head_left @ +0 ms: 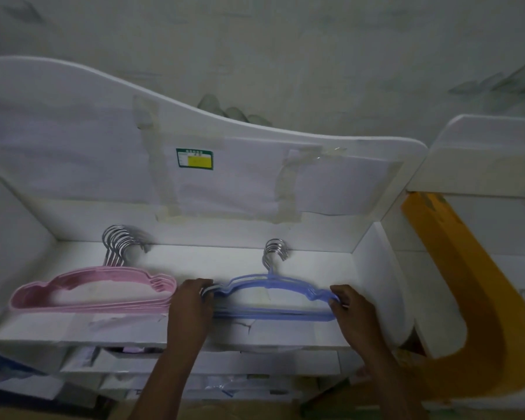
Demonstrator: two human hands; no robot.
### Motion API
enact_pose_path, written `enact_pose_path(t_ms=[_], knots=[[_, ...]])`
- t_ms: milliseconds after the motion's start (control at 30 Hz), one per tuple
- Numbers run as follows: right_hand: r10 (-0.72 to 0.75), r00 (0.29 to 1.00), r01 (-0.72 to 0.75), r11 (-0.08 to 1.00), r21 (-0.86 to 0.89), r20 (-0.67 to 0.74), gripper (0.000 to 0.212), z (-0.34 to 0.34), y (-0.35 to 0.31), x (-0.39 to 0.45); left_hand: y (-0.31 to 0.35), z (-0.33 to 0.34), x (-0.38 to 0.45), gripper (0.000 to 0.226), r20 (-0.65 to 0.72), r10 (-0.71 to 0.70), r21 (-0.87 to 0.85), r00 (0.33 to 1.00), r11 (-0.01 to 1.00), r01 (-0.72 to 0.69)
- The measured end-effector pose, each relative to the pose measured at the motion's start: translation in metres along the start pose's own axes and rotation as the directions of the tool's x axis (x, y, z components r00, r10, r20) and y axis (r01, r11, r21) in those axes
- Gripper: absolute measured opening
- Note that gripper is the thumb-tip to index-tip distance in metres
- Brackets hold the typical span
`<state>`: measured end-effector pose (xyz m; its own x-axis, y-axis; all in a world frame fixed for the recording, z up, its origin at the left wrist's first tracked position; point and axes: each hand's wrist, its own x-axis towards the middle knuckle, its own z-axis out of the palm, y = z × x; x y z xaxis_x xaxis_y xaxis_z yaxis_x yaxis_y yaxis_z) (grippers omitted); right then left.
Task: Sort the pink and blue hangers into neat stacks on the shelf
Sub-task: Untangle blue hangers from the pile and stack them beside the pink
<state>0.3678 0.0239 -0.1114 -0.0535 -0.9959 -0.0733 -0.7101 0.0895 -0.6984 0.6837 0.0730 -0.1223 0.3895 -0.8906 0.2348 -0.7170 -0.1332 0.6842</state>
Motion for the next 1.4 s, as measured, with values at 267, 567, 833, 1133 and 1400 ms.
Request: enact_pose_path(t_ms=[267,567,833,1133,1400], knots=[[-0.057,0.998,0.056,0.992,-0.117,-0.007,0.019,0.001,0.003,0.006,0.002,-0.002,0.005,0.025,0.069,-0.089,0.055,0.994,0.995,0.086],[-0.123,0.992,0.118,0.938,-0.325,0.005,0.012,0.005,0.001,0.017,0.004,0.007,0.014,0.037,0.163,-0.134,0.178,0.978,0.979,0.104],[-0.144,0.989,0.147,0.913,-0.380,0.037,0.008,0.007,-0.001,0.021,0.004,0.008,0.017,0.041,0.202,-0.109,0.229,0.973,0.971,0.062],[-0.204,0.978,0.200,0.897,-0.394,0.031,0.020,0.016,-0.001,0.020,-0.003,0.009,0.023,0.043,0.259,-0.118,0.186,0.959,0.980,0.070],[-0.168,0.985,0.163,0.881,-0.444,0.028,0.016,0.017,-0.003,0.024,0.007,0.004,0.024,0.035,0.298,-0.132,0.273,0.945,0.961,0.049]])
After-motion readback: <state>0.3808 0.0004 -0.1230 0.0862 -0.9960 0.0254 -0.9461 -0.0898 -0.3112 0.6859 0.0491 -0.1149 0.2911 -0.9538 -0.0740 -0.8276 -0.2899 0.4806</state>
